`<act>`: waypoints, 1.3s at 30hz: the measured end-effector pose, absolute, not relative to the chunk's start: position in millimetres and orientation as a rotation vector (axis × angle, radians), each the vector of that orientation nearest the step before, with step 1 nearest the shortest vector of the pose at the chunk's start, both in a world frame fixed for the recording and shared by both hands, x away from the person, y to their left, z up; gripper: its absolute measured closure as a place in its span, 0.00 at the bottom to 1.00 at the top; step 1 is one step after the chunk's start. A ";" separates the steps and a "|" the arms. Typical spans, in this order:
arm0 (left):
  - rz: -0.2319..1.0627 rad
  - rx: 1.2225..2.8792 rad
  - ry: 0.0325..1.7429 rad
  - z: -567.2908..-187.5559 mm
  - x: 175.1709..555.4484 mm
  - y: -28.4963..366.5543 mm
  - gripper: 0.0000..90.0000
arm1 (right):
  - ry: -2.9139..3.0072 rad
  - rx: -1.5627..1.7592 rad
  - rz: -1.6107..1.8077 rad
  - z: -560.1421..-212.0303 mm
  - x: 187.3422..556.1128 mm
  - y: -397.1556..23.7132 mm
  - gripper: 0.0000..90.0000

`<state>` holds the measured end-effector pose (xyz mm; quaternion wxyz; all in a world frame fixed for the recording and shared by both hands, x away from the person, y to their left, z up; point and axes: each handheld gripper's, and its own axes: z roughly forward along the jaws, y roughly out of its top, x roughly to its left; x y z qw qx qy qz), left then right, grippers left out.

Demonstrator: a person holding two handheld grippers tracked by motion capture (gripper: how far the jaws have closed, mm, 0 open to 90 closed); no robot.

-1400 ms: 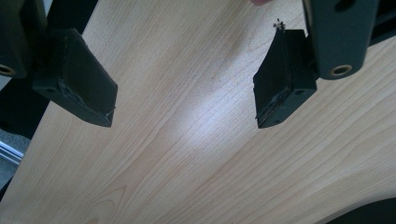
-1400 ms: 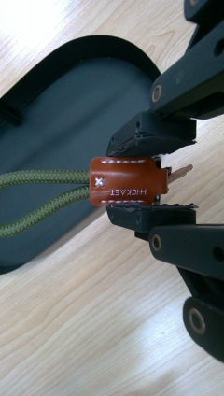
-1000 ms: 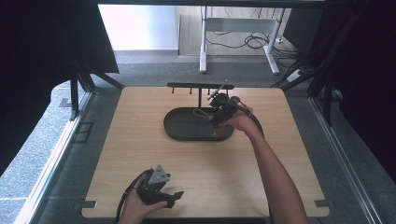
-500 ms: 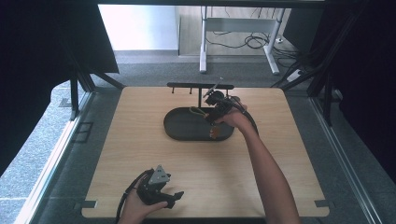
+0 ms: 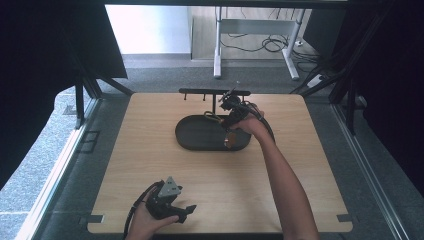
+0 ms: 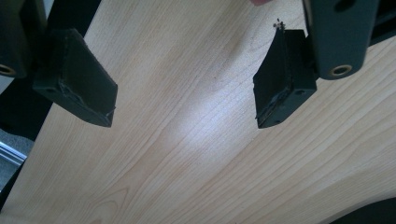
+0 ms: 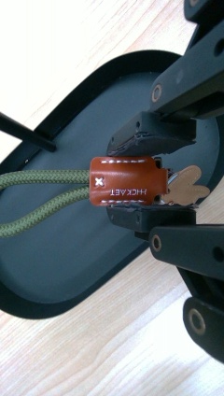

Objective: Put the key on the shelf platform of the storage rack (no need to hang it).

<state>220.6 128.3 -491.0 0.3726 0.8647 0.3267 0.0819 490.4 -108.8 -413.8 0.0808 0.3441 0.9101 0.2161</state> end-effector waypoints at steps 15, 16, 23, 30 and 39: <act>0.215 2.214 0.835 -489.4 220.5 130.5 0.25 | 2.684 1.045 0.642 -422.9 497.1 -111.3 0.74; 0.215 2.214 0.835 -489.4 220.5 130.5 0.25 | 2.684 1.045 0.642 -422.9 497.1 -111.3 0.74; 0.211 2.222 0.837 -491.6 221.4 129.2 0.25 | 2.718 1.051 0.642 -445.9 493.4 -111.8 0.69; 0.210 2.225 0.831 -491.5 220.9 128.0 0.25 | 2.725 1.045 0.627 -449.3 488.6 -114.8 0.63; 0.206 2.224 0.833 -491.5 222.6 128.2 0.25 | 2.714 1.038 0.670 -440.4 479.6 -123.6 0.61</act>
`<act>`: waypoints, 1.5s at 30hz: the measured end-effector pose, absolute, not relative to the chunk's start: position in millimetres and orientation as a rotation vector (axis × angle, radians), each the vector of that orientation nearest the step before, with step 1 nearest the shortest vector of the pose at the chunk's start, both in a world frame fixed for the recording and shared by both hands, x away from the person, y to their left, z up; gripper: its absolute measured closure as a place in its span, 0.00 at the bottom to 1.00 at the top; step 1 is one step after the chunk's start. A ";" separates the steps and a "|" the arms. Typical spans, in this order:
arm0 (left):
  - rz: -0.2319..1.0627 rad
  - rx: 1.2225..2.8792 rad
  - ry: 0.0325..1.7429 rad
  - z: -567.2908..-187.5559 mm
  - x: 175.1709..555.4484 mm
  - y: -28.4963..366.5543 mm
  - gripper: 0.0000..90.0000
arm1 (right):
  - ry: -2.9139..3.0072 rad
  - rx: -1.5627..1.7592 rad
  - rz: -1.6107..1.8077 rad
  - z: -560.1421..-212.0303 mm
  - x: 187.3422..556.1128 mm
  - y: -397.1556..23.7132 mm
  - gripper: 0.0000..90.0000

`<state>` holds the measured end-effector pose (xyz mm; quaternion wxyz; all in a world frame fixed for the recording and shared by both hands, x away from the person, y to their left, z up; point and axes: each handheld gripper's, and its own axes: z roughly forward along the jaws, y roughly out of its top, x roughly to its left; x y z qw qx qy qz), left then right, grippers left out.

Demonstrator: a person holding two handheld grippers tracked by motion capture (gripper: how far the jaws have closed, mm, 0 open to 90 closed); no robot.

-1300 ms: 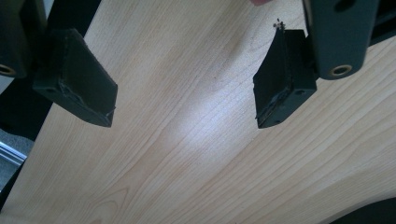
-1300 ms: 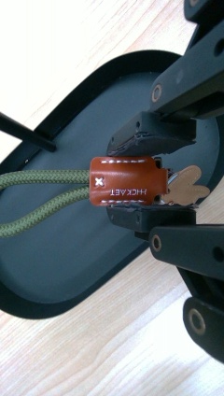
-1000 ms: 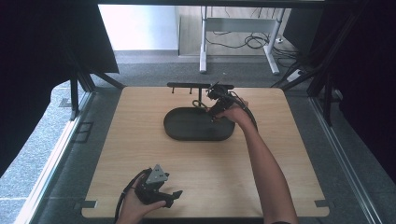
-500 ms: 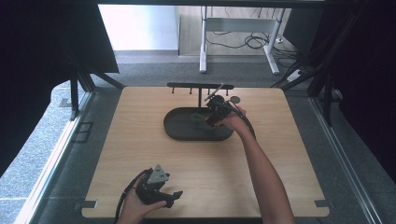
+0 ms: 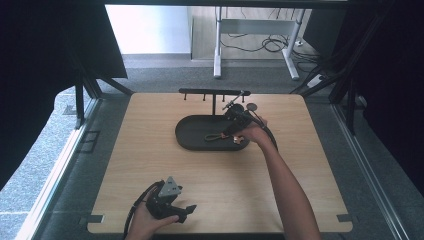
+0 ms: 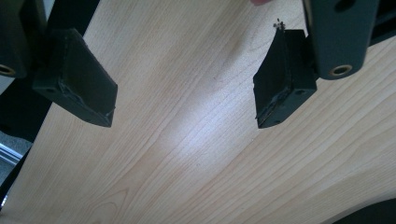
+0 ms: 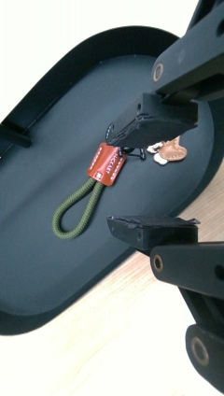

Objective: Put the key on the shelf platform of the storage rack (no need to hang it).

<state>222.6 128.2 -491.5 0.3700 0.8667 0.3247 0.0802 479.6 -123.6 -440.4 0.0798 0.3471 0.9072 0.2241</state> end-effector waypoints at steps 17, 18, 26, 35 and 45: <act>0.215 2.224 0.857 -493.4 224.4 129.7 0.25 | 2.695 0.990 0.774 -428.3 458.9 -142.2 0.59; 0.218 2.230 0.855 -493.9 224.3 130.3 0.25 | 2.692 0.986 0.794 -426.6 454.0 -146.3 0.59; 0.235 2.201 0.866 -489.4 221.6 136.9 0.25 | 2.667 0.957 0.854 -425.4 421.8 -164.4 0.57; 0.232 2.210 0.860 -490.6 221.5 134.3 0.25 | 2.644 0.947 0.905 -432.9 390.7 -193.1 0.56; 0.226 2.219 0.861 -492.0 220.7 131.3 0.25 | 2.575 1.057 0.958 -459.1 352.3 -247.9 0.55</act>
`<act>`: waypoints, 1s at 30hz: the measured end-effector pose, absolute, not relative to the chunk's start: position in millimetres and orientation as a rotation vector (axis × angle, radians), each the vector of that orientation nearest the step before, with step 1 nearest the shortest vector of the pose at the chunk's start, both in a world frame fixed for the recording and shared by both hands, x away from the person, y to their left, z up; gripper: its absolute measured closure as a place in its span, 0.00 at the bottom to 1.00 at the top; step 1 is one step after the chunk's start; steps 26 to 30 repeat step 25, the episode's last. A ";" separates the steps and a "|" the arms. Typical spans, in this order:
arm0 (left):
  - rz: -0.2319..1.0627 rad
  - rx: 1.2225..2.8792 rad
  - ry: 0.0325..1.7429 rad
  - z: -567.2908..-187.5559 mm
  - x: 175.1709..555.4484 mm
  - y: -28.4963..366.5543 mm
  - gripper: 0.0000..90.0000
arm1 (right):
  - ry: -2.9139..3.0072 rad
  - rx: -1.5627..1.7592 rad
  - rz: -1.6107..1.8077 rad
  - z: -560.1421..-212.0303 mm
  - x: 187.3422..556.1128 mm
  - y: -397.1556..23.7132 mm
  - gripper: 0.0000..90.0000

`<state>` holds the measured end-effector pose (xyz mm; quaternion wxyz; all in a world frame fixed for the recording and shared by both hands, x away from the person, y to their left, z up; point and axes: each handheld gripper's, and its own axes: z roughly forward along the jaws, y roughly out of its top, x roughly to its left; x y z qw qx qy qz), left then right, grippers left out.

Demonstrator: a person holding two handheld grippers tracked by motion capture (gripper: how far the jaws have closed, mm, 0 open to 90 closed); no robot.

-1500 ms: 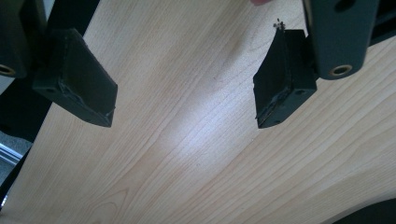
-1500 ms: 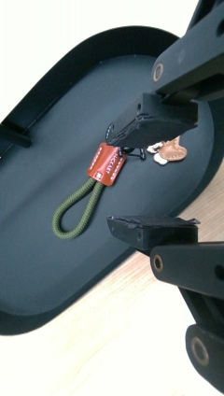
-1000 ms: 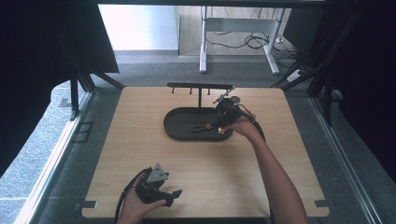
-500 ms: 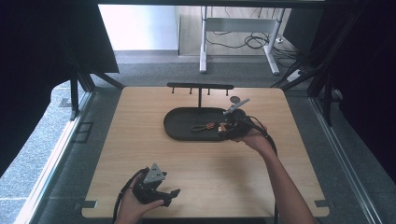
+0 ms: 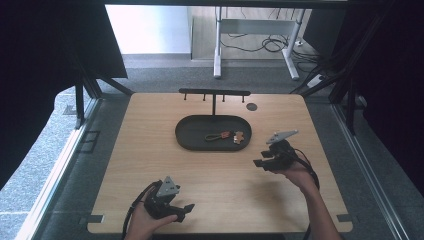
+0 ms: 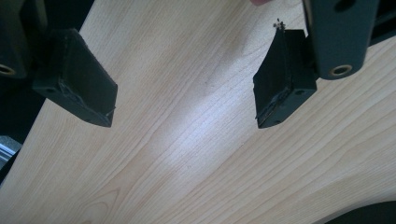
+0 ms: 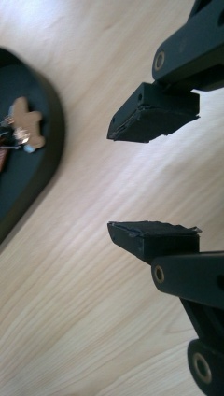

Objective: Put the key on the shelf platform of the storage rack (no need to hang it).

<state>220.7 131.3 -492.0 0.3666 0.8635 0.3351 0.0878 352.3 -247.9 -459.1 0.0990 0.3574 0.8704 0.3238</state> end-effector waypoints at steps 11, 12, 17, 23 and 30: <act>0.214 2.235 0.872 -495.0 221.6 129.2 0.25 | 2.526 1.131 1.005 -491.5 315.0 -287.2 0.53; 0.211 2.237 0.872 -495.4 221.7 129.1 0.25 | 2.539 1.125 0.987 -493.3 314.1 -288.8 0.53; 0.210 2.240 0.875 -496.3 222.1 126.9 0.25 | 2.504 1.135 0.983 -494.8 311.3 -297.4 0.53; 0.199 2.223 0.876 -494.0 222.8 127.0 0.25 | 2.446 1.114 1.046 -489.8 311.0 -298.6 0.48; 0.199 2.221 0.877 -494.0 223.7 127.6 0.25 | 2.438 1.119 1.047 -490.2 311.3 -298.7 0.47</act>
